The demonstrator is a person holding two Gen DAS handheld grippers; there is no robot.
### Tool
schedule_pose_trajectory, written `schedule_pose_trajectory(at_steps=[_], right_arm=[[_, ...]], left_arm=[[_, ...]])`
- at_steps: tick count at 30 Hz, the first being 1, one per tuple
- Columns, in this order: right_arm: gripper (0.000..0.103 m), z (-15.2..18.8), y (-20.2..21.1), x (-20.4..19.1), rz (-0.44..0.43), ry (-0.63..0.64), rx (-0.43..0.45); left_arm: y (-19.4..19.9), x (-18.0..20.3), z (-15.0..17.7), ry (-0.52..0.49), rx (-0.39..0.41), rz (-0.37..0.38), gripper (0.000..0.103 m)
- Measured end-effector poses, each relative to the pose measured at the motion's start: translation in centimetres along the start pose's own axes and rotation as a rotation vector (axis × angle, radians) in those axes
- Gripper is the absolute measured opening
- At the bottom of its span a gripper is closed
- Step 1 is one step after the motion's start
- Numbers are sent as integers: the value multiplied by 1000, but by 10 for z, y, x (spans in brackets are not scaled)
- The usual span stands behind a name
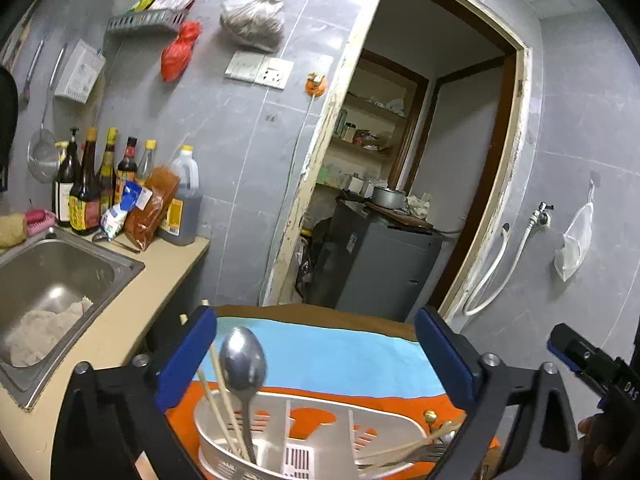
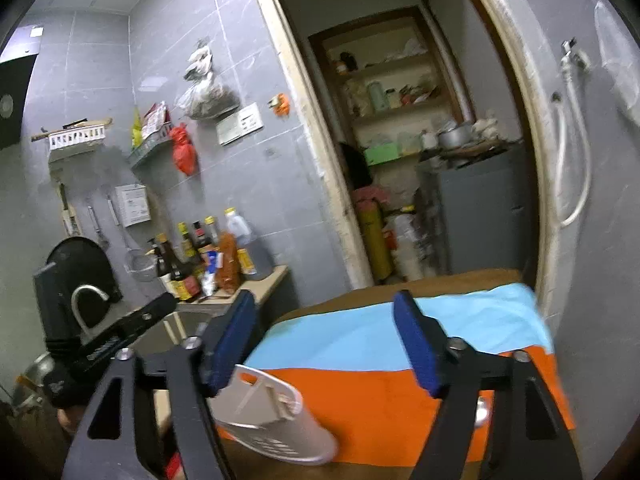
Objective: Organize utensils
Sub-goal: 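Lift both chopsticks over the white caddy and open both tools to drop them, then move both tools back down to the spoons and tongs on the blanket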
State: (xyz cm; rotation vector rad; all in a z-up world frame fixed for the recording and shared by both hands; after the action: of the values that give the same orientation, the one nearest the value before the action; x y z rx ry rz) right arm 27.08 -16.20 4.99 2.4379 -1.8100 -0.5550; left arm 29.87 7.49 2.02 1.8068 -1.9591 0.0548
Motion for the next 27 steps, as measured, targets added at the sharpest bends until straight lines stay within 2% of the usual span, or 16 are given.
schedule_pose_trajectory(at_steps=[7, 12, 17, 27], right_arm=[[93, -13, 44, 32, 105, 78, 51], [94, -12, 66, 57, 144, 91, 46], [94, 3, 79, 92, 176, 67, -9], [94, 75, 79, 162, 195, -38, -178]], left_arm=[[23, 38, 14, -58, 18, -19, 103], [39, 64, 35, -97, 9, -31, 103], [50, 89, 66, -114, -39, -14, 103], [42, 128, 135, -153, -179, 4, 103]])
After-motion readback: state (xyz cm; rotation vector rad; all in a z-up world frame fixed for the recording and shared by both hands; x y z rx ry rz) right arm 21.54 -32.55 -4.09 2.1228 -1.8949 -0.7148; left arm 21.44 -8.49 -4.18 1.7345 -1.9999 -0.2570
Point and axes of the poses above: each gripper's, at about its wrist camera, not at the fingertips, and y roughly against the way its jaws point, x to its right, z to its underside, the point moved 10 cm from there along -y, roughly the way its jaws point, and after that the axes turned 4 degrees about y, right-handed, at the moved point
